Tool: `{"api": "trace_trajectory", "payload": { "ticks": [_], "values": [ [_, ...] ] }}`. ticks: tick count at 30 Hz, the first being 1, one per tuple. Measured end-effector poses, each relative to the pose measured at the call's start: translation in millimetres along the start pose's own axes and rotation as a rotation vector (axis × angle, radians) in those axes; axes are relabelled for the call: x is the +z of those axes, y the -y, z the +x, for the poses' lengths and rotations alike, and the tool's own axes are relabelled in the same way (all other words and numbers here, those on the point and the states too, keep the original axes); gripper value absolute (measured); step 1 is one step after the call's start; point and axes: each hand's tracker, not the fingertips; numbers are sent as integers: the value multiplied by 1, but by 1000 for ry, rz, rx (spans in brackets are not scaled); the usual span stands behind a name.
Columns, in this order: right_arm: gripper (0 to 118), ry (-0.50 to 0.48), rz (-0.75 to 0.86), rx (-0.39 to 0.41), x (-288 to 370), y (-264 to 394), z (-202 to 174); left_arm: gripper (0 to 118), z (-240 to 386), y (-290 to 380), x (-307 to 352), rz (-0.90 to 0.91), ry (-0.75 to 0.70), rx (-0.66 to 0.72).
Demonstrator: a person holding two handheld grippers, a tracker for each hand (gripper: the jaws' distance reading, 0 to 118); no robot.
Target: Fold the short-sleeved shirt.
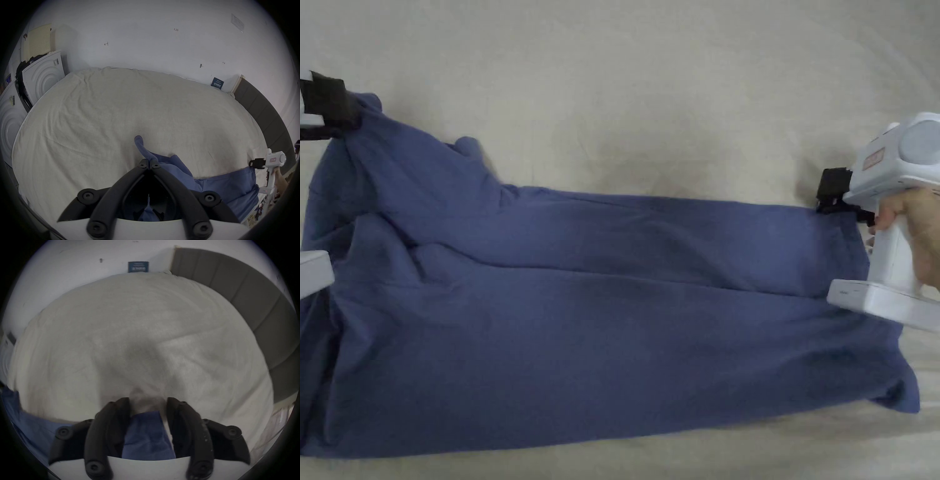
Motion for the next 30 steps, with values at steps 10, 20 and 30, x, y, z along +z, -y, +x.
{"api": "trace_trajectory", "payload": {
  "ticks": [10,20,30],
  "values": [
    [5,-118,144,-5,95,18,28,0,-64,-21,0,24,36,46],
    [5,-158,267,39,163,113,83,0,-107,65,101,150,106,114],
    [51,-100,171,-11,153,216,106,58,-118,191,106,-37,-76,281]
  ]
}}
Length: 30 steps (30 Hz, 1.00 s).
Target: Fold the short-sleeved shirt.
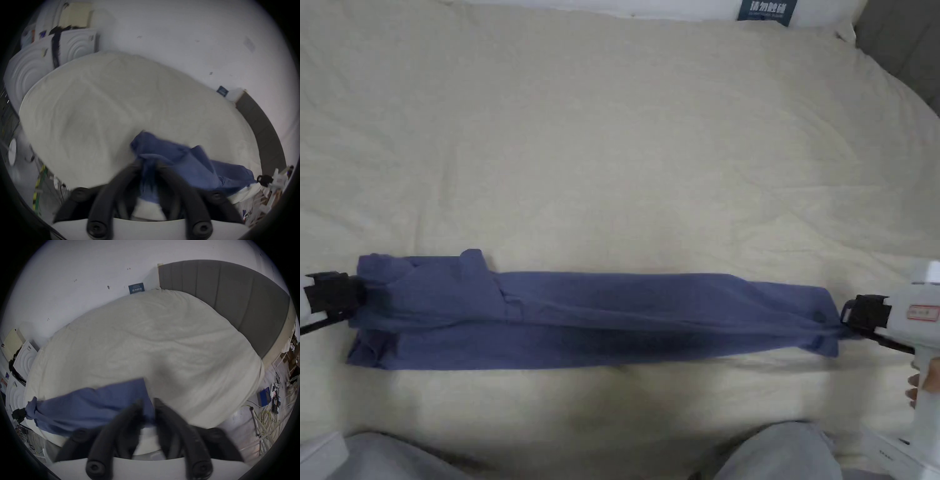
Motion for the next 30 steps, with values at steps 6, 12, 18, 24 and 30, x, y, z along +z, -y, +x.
{"api": "trace_trajectory", "payload": {
  "ticks": [6,12,18,24,30],
  "values": [
    [108,24,200,93,49,-11,-9,118,1,-2,35,148,11,-2],
    [118,-40,547,166,120,-28,-42,118,62,-2,102,605,2,-255],
    [118,-89,793,246,155,-15,-82,118,118,8,117,787,5,-426],
    [118,-139,820,251,164,-2,-109,118,143,20,119,821,53,-408],
    [14,-159,776,232,158,8,-124,14,149,21,111,764,53,-455]
  ]
}}
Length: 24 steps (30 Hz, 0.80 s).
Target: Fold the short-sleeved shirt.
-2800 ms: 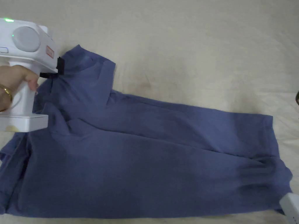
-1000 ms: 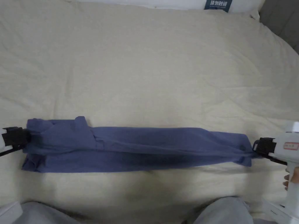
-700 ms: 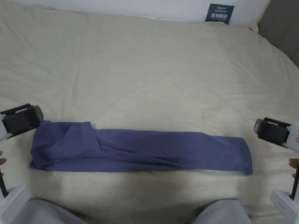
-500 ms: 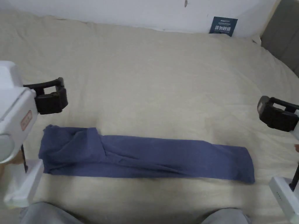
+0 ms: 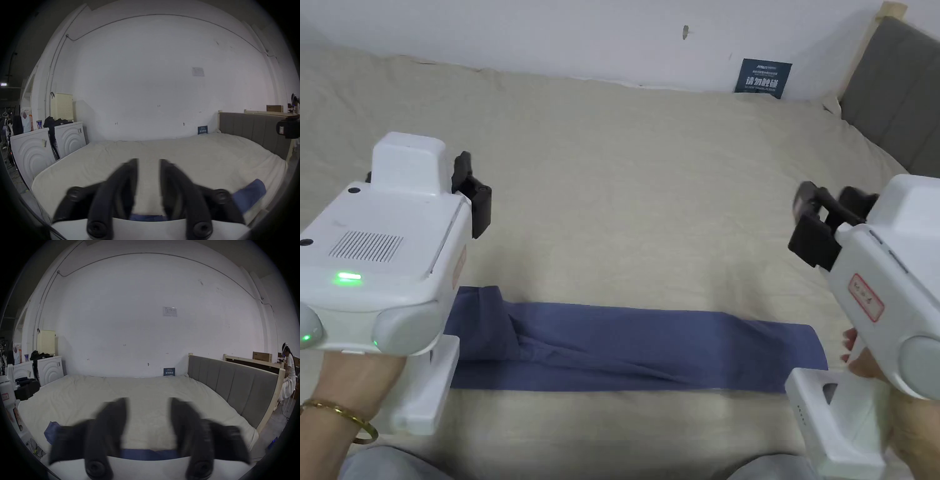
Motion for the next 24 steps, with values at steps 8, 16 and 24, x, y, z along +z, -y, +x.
{"api": "trace_trajectory", "payload": {
  "ticks": [8,16,24],
  "values": [
    [1,-22,-42,-30,-4,8,-2,0,0,8,-3,-54,51,19],
    [1,-64,-79,-36,-11,16,-4,53,-59,19,-37,-229,138,293],
    [1,-85,-138,24,-23,24,-14,118,-160,73,-76,-433,200,671]
  ]
}}
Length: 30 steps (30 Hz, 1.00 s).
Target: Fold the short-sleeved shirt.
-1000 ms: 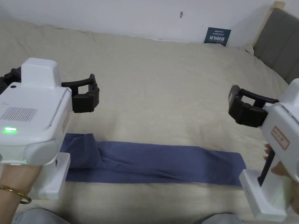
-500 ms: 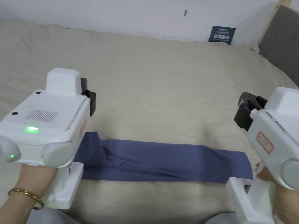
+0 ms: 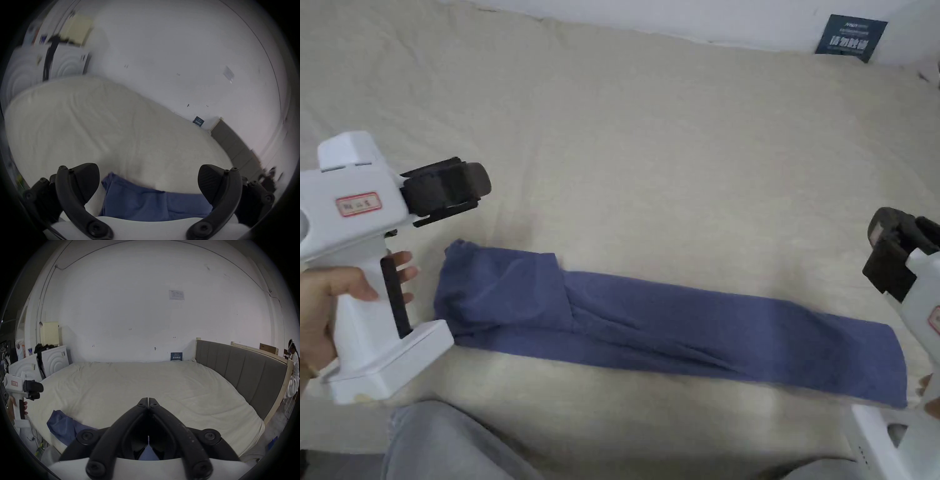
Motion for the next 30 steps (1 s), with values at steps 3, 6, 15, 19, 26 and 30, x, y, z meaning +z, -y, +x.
{"api": "trace_trajectory", "payload": {
  "ticks": [3,6,15,19,26,30],
  "values": [
    [1,4,-27,5,-8,6,3,118,-44,7,-10,-153,83,116],
    [1,19,-44,-6,-12,10,5,118,-75,24,-22,-222,-1,167],
    [1,73,-86,-14,-20,13,10,118,-105,84,-58,-387,99,264],
    [1,70,-90,-14,-21,13,10,98,-103,78,-62,-352,123,270],
    [1,68,-106,-10,-18,18,11,24,-71,85,-65,-358,16,237],
    [1,73,-113,-7,-16,21,16,15,-49,67,-60,-355,-80,139]
  ]
}}
